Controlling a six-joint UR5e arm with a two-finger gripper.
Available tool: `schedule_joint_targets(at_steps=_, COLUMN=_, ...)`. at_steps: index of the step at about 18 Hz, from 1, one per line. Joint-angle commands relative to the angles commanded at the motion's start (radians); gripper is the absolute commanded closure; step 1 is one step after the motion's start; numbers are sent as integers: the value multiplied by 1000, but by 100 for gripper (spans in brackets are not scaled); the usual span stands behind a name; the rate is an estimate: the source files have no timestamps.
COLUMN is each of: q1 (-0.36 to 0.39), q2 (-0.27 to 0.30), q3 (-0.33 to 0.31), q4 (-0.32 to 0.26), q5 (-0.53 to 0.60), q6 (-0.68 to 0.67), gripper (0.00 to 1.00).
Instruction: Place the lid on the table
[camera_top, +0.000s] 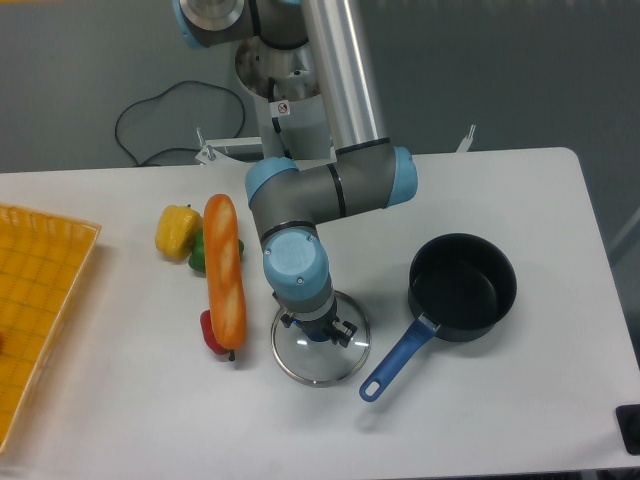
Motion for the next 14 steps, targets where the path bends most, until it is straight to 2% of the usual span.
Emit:
schedule_joint_targets(at_steps=1, q1=0, q2=0, q3=0, q4=0, q5=0, q6=0, gripper=24)
schedule_joint_targets(at_steps=3, q1=0, q2=0, q3=0, q4=0, q5=0, q6=3, gripper=7)
schedule_joint_targets(at_steps=6, q1=0, q2=0, q3=0, q4=0, q5=0, q6=3, gripper=0)
schedule_joint_targets(at_steps=14, q1=0, q2=18, q3=15, q4=-2, q5=0, q6=6, gripper=0)
